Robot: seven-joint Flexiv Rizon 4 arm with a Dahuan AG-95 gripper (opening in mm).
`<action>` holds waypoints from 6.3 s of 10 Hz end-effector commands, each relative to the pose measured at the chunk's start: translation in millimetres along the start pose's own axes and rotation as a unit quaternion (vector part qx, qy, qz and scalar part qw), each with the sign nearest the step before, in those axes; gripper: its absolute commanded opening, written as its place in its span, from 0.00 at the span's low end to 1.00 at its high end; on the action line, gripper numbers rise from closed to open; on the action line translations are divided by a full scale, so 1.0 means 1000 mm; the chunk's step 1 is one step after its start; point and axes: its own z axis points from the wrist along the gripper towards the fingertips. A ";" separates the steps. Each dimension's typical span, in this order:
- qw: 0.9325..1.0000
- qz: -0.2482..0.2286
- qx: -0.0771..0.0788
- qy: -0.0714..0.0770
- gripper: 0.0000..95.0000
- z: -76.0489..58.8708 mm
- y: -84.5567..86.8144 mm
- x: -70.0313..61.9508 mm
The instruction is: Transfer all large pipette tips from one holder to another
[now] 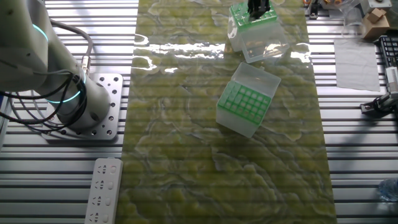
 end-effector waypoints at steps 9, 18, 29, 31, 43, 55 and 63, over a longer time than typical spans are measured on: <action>1.000 0.000 0.002 -0.008 0.20 0.010 0.000 0.004; 1.000 -0.011 0.004 -0.006 0.00 -0.014 0.002 0.006; 1.000 -0.016 0.003 0.024 0.00 -0.088 0.009 0.006; 0.999 -0.026 0.001 0.035 0.00 -0.102 0.001 -0.001; 0.959 -0.253 0.066 0.108 0.00 -0.162 -0.072 -0.024; 0.894 -0.404 0.135 0.142 0.00 -0.143 -0.189 -0.009; 0.907 -0.388 0.107 0.128 0.00 -0.134 -0.194 0.011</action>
